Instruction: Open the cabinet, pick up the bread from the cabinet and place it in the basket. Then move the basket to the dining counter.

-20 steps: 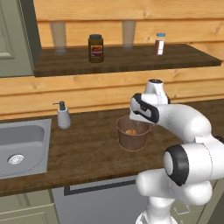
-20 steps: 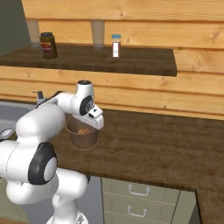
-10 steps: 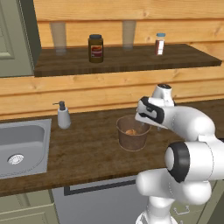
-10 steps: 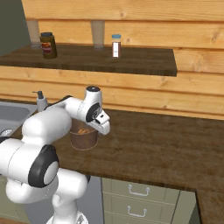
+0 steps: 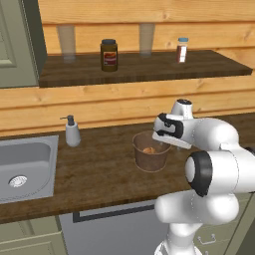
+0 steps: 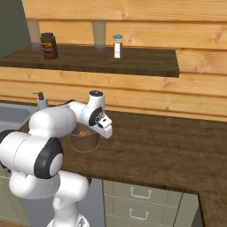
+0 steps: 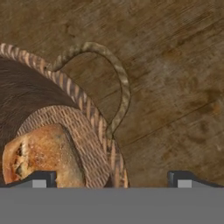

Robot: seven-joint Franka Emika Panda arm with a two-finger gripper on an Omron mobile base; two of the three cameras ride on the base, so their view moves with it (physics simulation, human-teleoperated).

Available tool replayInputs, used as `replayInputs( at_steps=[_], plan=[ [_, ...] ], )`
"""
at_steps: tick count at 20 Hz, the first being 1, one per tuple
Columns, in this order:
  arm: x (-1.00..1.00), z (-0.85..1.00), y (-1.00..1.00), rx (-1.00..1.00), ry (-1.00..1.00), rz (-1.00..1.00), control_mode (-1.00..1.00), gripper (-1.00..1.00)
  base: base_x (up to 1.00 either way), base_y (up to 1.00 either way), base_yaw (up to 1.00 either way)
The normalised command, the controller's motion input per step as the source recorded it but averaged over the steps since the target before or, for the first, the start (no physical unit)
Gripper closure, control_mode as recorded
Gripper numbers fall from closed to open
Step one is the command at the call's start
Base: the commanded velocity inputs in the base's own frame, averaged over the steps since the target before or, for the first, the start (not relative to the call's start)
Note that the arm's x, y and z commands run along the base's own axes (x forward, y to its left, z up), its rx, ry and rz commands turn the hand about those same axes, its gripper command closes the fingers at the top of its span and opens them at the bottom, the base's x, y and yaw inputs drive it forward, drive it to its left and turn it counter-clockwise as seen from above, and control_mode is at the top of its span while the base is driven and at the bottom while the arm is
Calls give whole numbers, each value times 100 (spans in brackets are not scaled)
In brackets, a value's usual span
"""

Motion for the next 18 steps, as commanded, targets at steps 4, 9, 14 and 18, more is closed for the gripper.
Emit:
replayInputs(
  at_steps=[4, 9, 14, 18],
  plan=[
    [-1, -26, 2, 0, -2, 0, -100, 100, 0, 0, 0],
    [-3, -20, 2, 0, -2, 0, -100, 100, 0, 0, 0],
    [0, -5, 2, 0, 1, 0, -100, 100, 0, 0, 0],
    [-4, 0, 0, 0, 0, 0, -100, 100, 0, 0, 0]
  ],
)
